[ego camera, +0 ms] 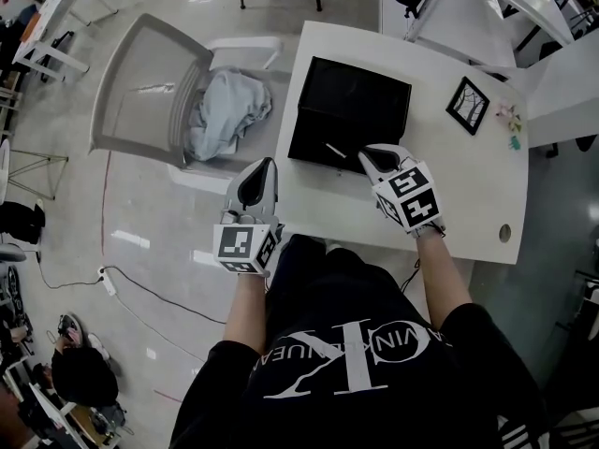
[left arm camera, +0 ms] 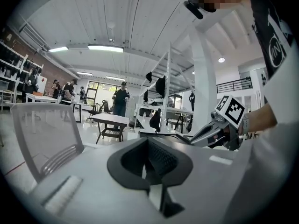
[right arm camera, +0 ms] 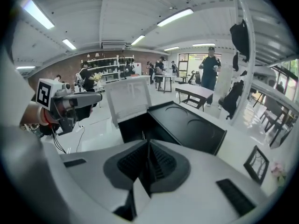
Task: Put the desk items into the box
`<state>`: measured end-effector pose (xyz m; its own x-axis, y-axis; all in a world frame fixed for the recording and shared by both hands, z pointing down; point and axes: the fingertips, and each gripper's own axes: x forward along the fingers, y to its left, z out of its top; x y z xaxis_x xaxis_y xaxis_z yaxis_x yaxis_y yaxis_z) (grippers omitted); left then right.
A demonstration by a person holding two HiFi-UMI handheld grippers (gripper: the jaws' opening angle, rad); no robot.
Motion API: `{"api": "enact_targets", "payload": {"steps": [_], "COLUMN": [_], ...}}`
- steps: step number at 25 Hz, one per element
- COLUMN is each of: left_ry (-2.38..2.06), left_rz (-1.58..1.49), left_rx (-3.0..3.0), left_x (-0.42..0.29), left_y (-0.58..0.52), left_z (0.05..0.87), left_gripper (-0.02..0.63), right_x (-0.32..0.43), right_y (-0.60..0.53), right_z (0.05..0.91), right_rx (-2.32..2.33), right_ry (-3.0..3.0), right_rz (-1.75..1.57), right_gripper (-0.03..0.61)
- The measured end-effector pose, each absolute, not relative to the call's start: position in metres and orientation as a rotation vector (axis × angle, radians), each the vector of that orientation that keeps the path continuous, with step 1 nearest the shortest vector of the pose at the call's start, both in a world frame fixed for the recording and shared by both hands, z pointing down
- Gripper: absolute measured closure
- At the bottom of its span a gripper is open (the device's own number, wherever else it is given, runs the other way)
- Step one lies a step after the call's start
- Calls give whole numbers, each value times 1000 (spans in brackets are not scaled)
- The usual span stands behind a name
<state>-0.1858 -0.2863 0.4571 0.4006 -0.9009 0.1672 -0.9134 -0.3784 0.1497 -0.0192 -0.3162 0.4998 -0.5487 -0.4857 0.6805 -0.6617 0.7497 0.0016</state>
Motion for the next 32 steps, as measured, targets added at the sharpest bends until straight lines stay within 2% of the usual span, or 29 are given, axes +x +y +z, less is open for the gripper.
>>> {"api": "enact_targets", "payload": {"steps": [32], "left_ry": [-1686], "left_rz": [44], "left_rx": [2484], "left_x": [-166], "left_y": [-232], "left_z": [423], "left_gripper": [604], "right_x": [29], "right_y": [-268], "right_z": [430], "right_rx": [1124], "right_ry": [-2514], "right_rz": [229], "right_gripper": [554]}}
